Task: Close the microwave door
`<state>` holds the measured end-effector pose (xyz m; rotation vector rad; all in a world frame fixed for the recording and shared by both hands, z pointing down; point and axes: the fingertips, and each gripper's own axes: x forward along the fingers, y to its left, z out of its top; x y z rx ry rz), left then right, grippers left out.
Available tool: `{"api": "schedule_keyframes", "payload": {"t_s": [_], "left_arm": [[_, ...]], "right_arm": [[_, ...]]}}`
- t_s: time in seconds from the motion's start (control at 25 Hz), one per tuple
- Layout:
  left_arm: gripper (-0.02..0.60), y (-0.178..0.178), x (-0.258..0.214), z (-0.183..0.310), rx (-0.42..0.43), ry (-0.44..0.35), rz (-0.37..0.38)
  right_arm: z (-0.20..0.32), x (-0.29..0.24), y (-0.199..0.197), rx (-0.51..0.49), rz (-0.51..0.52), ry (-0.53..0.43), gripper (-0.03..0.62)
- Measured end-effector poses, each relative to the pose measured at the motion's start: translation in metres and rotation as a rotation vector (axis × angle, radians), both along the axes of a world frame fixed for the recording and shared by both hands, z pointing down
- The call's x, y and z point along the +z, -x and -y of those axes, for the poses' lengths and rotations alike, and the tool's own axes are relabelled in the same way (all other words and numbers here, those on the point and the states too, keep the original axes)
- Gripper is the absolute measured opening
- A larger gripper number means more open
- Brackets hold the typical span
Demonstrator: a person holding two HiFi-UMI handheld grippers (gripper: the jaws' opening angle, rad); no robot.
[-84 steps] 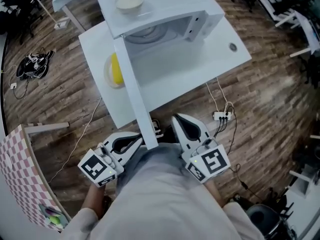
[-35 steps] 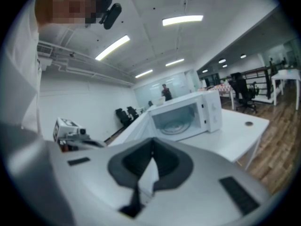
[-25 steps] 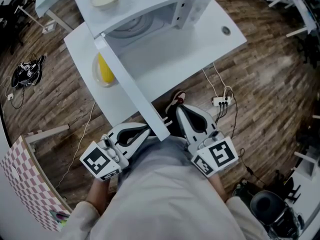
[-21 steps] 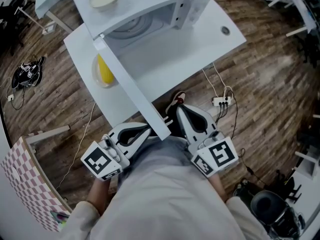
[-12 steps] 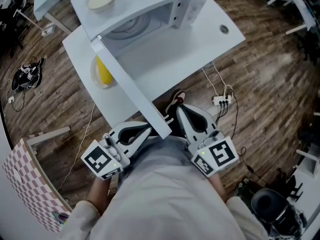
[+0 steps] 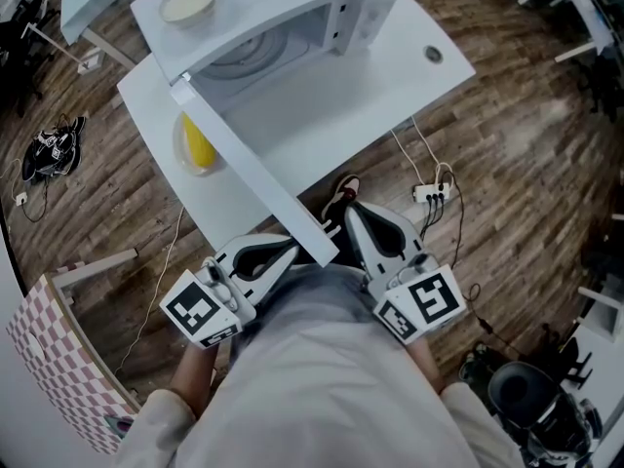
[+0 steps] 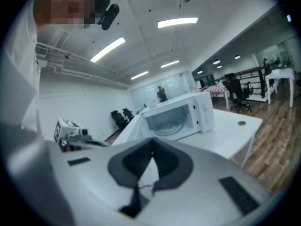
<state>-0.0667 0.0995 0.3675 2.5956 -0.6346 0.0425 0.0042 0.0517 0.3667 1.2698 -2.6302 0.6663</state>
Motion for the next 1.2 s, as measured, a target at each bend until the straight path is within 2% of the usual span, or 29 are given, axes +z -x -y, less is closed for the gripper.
{"api": "schedule_keyframes", "payload": {"t_s": [0.6, 1.2], "left_arm": [[0.015, -0.016, 0.001, 0.013, 0.040, 0.006, -0.004], [0.016, -0.027, 0.000, 0.028, 0.047, 0.011, -0.006]], "right_arm": [[0.013, 0.005, -0.016, 0.038, 0.008, 0.016, 0.021], [0.028, 0.004, -0.026, 0.039, 0.018, 0.026, 0.021]]}}
